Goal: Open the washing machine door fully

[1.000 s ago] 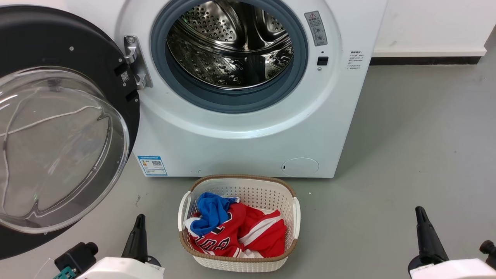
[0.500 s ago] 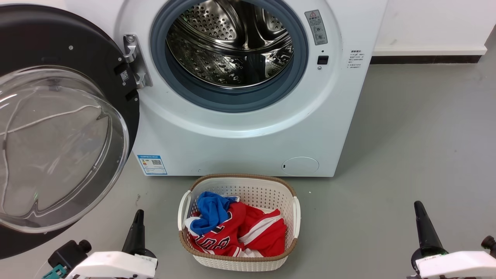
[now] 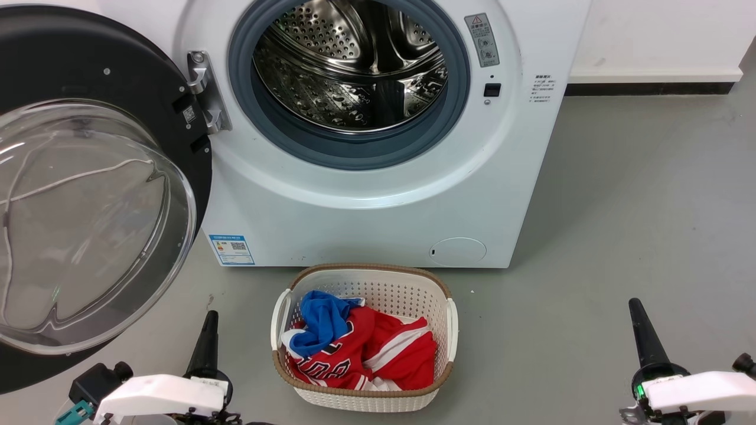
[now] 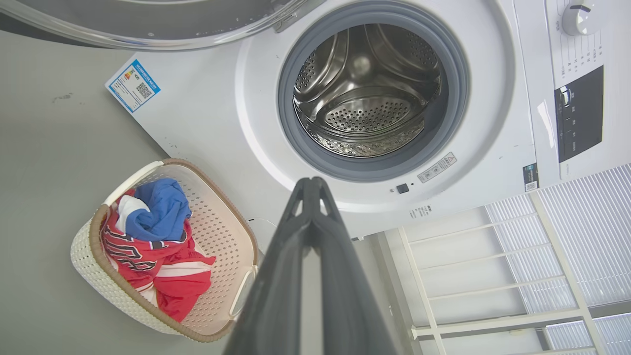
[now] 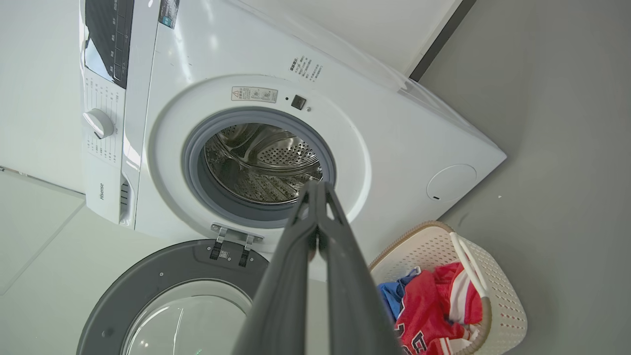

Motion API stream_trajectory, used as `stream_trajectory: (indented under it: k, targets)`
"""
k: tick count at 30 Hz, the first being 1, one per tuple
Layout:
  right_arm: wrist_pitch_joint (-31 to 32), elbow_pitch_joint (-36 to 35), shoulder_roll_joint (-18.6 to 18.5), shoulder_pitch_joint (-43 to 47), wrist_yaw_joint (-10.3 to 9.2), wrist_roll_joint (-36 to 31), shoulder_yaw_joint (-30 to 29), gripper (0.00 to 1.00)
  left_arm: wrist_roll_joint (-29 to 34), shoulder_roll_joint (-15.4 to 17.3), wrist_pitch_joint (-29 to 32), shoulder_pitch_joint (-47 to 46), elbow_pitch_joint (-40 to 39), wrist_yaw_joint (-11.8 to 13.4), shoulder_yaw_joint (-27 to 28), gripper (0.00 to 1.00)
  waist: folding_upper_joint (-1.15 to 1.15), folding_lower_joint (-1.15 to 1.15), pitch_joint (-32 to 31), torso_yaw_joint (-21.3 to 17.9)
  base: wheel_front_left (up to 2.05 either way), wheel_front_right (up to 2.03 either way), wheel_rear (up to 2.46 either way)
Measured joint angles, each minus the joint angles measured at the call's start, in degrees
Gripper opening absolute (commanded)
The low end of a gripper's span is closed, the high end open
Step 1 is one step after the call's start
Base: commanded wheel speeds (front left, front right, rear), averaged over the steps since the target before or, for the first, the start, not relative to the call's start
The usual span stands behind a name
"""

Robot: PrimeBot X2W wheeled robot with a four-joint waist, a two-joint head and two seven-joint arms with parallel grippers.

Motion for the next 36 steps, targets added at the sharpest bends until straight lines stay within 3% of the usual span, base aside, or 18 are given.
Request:
stream_trajectory:
  k: [36]
  targets:
    - [5.0,3.0,0.0,-4.5,0.00,18.2,-1.0,0.00,-19.6,0.0,4.8,-2.8,1.1,-1.2,1.8,0.00,0.00,0.00,0.5,-0.1,0.00,0.00,0.00]
